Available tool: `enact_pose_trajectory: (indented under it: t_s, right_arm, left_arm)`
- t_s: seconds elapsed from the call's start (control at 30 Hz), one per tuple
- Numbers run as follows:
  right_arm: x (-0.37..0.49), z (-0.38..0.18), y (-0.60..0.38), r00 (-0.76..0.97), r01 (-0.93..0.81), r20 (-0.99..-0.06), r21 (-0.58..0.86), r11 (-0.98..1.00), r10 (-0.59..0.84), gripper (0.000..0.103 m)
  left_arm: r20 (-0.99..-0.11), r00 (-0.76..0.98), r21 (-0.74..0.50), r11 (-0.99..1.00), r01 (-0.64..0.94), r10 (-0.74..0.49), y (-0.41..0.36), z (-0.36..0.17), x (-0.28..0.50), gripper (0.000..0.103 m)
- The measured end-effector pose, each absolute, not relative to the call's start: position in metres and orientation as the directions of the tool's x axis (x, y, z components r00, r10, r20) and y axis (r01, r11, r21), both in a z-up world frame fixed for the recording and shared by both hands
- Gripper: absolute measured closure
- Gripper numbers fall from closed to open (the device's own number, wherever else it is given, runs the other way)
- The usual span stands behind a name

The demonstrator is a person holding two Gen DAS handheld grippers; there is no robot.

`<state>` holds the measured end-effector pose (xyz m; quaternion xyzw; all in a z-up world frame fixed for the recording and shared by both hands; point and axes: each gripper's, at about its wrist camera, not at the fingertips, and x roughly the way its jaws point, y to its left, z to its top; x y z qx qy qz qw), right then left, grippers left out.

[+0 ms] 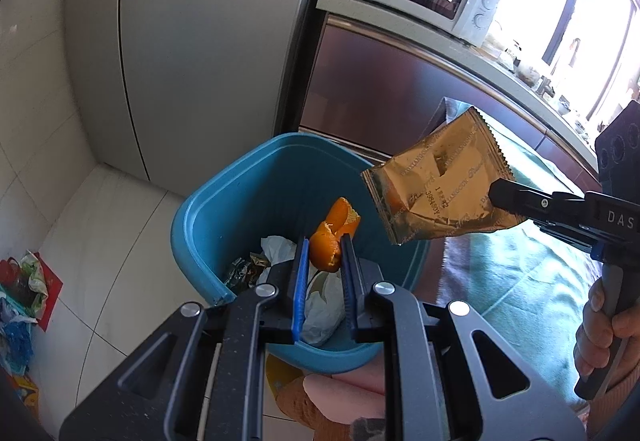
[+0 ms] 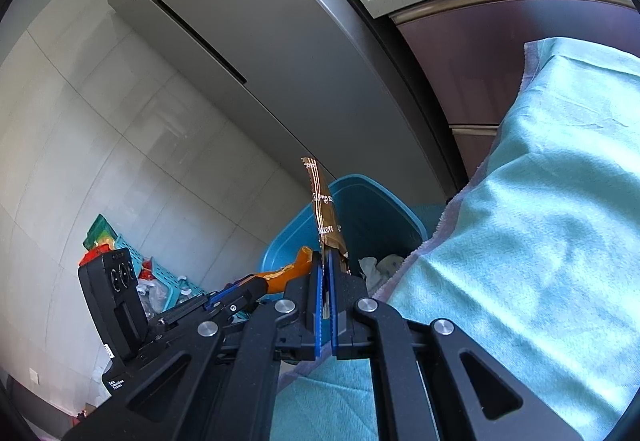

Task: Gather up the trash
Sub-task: 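Carry the orange peel with the left gripper while the right gripper carries the brown packet to the teal bin, then open both grippers over the teal bin to drop peel and packet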

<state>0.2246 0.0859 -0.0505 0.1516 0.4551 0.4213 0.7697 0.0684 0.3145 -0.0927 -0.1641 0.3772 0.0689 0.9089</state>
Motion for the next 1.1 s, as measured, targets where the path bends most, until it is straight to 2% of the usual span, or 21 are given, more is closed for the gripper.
enact_pose_trajectory:
  t_s: [0.47,0.73,0.83,1.0,1.1]
  right_arm:
    - [0.23,-0.066,0.109,0.218,-0.509,-0.632,0.577,0.639,0.744,0.098]
    - [0.227,-0.067,0.105,0.224,-0.513,-0.631,0.571,0.641,0.742,0.098]
    - [0.227,-0.068,0.101,0.228,-0.512,-0.626,0.574,0.639,0.746,0.095]
    - [0.219,-0.06,0.085,0.252,-0.53,-0.612,0.561,0.636,0.75,0.091]
    - [0.211,-0.051,0.069,0.28,-0.544,-0.593,0.549,0.634,0.755,0.08]
  left_arm:
    - [-0.743,0.67,-0.269,0.921,-0.281,-0.013,0.323,-0.123,0.087,0.087]
    - [-0.766,0.642,-0.288,0.911,-0.295,-0.034,0.327,-0.145,0.097,0.083]
    - [-0.761,0.648,-0.295,0.909,-0.295,-0.036,0.327,-0.146,0.095,0.083]
    - [-0.734,0.679,-0.289,0.918,-0.272,-0.03,0.319,-0.134,0.085,0.075]
    - [-0.701,0.712,-0.274,0.933,-0.234,-0.028,0.306,-0.117,0.078,0.068]
